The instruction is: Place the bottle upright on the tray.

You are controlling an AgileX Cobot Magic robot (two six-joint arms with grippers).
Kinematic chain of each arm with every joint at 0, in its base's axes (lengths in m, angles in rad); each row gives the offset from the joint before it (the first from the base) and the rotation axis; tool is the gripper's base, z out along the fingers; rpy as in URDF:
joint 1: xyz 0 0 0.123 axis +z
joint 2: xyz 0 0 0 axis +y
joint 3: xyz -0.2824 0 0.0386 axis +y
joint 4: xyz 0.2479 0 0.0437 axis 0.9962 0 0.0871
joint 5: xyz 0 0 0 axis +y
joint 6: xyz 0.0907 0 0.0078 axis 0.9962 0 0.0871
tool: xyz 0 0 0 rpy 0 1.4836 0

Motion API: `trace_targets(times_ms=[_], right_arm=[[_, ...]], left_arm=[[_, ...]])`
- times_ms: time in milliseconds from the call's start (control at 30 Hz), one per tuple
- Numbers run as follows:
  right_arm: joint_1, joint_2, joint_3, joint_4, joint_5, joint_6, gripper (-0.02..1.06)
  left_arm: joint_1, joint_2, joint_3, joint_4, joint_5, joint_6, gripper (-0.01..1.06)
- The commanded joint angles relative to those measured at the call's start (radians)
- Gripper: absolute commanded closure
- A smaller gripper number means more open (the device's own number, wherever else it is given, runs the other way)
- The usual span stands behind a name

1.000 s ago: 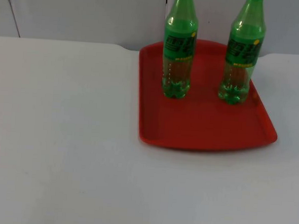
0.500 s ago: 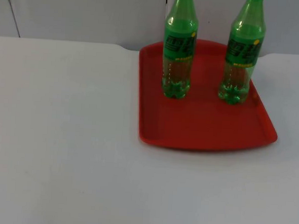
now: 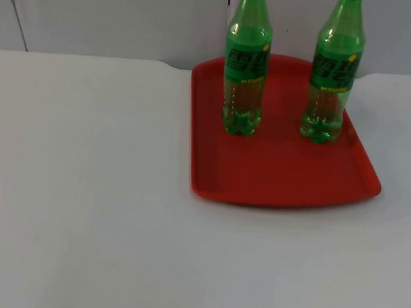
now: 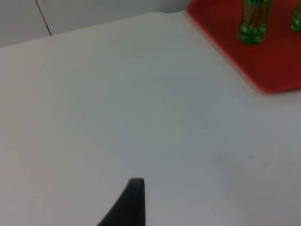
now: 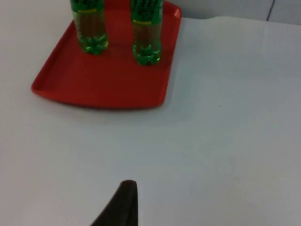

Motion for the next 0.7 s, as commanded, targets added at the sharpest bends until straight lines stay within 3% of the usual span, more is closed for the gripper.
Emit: trace_targets(times_ms=[0,333,667], right_arm=[[-0.051,-0.004,0.001,-0.002,-0.001,-0.005,-0.01],[-0.244,-0.004,0.001,-0.002,-0.001,-0.005,-0.01],[-0.256,-0.004,0.001,-0.002,-0.001,-0.001,-0.01]], left_arm=[[-0.008,-0.004,0.005,0.006,-0.004,0.001,0.0],[-0.008,-0.004,0.005,0.006,-0.004,0.001,0.0],[-0.008,-0.004,0.005,0.006,-0.004,0.001,0.0]])
